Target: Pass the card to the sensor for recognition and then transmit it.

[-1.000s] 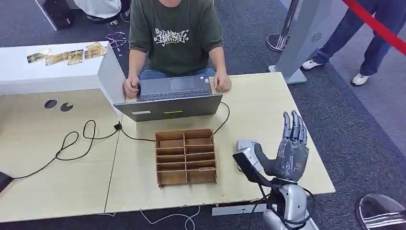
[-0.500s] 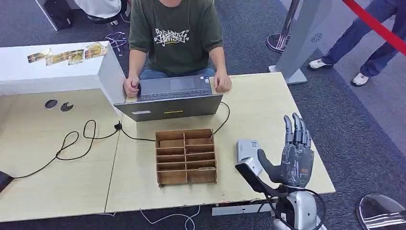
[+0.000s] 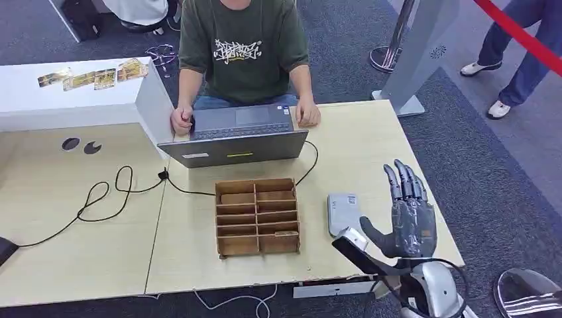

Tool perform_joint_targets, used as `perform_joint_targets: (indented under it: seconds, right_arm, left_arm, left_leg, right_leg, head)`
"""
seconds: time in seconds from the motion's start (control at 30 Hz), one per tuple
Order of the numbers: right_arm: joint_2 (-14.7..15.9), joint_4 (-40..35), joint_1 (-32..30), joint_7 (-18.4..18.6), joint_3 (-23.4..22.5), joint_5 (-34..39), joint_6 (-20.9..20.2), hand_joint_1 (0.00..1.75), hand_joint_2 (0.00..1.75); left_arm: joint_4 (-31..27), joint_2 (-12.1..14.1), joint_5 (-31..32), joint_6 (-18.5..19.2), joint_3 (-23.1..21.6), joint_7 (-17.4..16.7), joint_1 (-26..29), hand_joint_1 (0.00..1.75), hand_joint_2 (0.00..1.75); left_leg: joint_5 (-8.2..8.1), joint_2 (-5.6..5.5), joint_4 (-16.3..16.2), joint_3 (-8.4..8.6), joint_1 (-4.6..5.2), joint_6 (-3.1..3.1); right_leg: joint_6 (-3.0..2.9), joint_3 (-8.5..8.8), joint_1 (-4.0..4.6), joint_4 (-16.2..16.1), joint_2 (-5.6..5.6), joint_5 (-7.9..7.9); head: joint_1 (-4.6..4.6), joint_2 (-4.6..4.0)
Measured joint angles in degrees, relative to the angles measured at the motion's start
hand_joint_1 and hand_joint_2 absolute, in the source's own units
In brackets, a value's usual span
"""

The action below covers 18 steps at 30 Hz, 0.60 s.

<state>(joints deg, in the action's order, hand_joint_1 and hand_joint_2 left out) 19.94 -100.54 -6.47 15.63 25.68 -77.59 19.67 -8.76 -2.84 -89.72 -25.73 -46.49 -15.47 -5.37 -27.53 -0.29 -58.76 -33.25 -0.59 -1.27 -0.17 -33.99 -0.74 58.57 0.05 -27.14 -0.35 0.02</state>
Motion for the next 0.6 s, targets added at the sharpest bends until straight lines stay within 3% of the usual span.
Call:
perform_joint_targets:
  seconds: [0.3, 0.6]
  right_arm:
    - [5.59, -0.98, 0.0, -0.68, 1.48, 5.61, -4.37, 0.0, 1.75]
    - [6.77, -0.29, 1.53, -1.31, 4.5, 10.38, -7.78, 0.0, 1.75]
  left_arm:
    - [0.0, 0.13, 0.07, 0.09, 0.07, -0.07, 0.01, 0.0, 0.0]
    - [0.0, 0.15, 0.26, 0.07, 0.09, -0.07, 0.0, 0.0, 0.0]
  left_leg:
    - [-0.01, 0.0, 0.0, 0.0, 0.0, 0.01]
    - [-0.01, 0.0, 0.0, -0.01, -0.01, 0.01]
  right_leg:
    - [0.0, 0.0, 0.0, 0.0, 0.0, 0.0]
    - [0.0, 0.0, 0.0, 0.01, 0.0, 0.0]
  head:
    - [0.0, 0.0]
    - [0.0, 0.0]
